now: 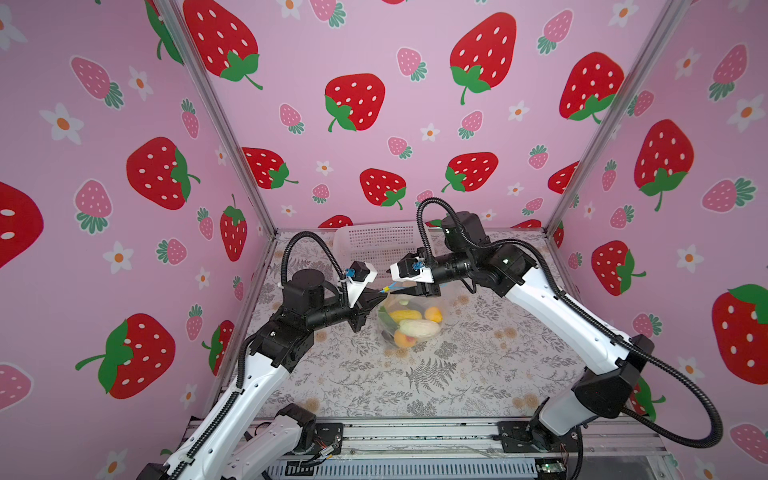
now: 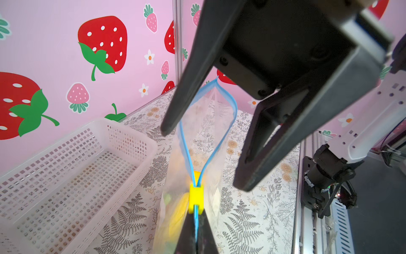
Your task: Place the food in the zip-top bag and seal the zipper
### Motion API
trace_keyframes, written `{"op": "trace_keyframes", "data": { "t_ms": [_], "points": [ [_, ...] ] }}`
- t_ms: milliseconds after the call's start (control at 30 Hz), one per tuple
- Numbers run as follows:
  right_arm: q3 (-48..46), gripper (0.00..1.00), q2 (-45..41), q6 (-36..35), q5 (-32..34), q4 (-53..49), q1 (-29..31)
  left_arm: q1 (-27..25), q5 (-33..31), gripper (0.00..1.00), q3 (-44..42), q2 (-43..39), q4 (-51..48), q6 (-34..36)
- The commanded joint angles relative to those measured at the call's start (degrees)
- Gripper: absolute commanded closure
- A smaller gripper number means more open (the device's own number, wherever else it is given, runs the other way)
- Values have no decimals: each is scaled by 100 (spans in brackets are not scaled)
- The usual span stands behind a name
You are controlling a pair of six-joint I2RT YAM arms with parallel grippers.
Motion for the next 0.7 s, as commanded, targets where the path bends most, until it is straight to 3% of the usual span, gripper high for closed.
{"op": "trace_keyframes", "data": {
  "t_ms": [0,267,467,667],
  "points": [
    [162,55,120,-230,-345,-330,31,-35,182,100,265,-114,174,256],
    [54,57,152,-104,-557,-242,-2,-55,129,100,331,-79,116,271],
    [218,71,328,-89,-733,-409,-54,-55,91,100,357,-32,144,282],
    [208,77,345,-199,-728,-501,-56,-64,103,100,405,59,195,281]
  ]
}}
